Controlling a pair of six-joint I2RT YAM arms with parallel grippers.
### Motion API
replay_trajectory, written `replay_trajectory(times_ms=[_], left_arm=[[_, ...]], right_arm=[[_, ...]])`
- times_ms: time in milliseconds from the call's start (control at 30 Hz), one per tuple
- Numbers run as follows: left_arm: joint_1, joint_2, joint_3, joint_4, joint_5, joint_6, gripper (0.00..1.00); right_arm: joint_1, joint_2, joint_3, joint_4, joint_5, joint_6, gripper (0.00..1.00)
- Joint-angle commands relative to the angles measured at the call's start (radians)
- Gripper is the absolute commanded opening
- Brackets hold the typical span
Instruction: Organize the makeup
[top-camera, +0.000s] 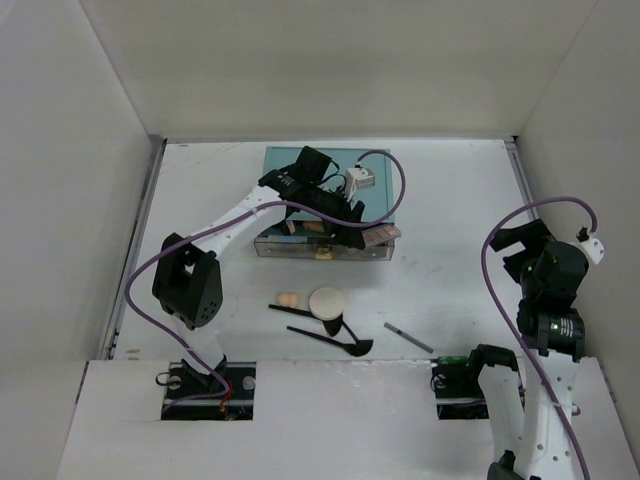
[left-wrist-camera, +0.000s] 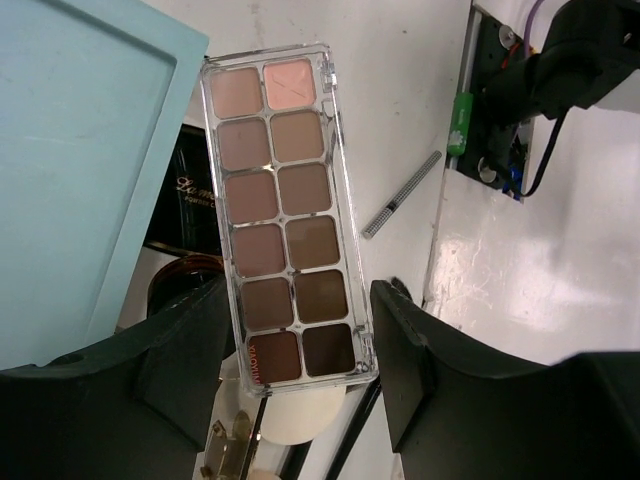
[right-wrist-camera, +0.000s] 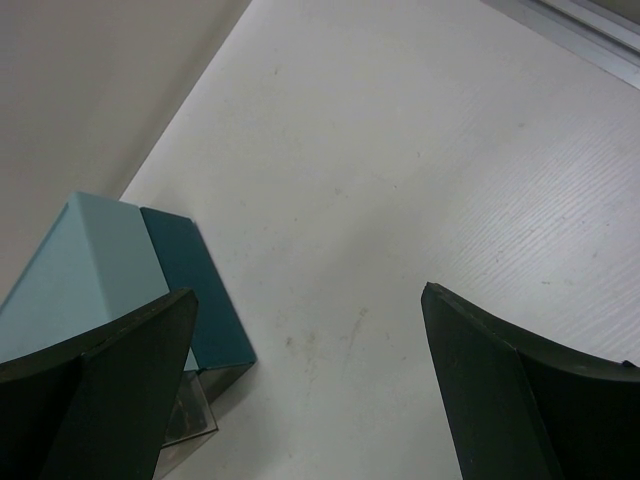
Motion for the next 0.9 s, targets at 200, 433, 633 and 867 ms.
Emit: replay_trajectory(times_ms=[200, 433, 633, 867], left_arm=[[0.012, -0.032, 0.044, -0.005, -0.038, 0.036, 0.32], [0.015, -0.055, 0.049, -0.002, -0.075, 0.03, 0.58], [0.007, -0.1, 0.057, -0.005, -0.075, 0.024, 0.88], [-0.011, -0.19, 0.047, 0.005, -0.113, 0.019, 0.87]], right_arm=[[0.008, -0.016, -0.001, 0.062, -0.006, 0.002, 1.0], [0.008, -0.022, 0.0, 0.065, -0.006, 0.005, 1.0], [0.014, -0.023, -0.003, 0.077, -0.014, 0.007, 1.0], [0.052, -0.016, -0.003, 0.093, -0.034, -0.002, 1.0]])
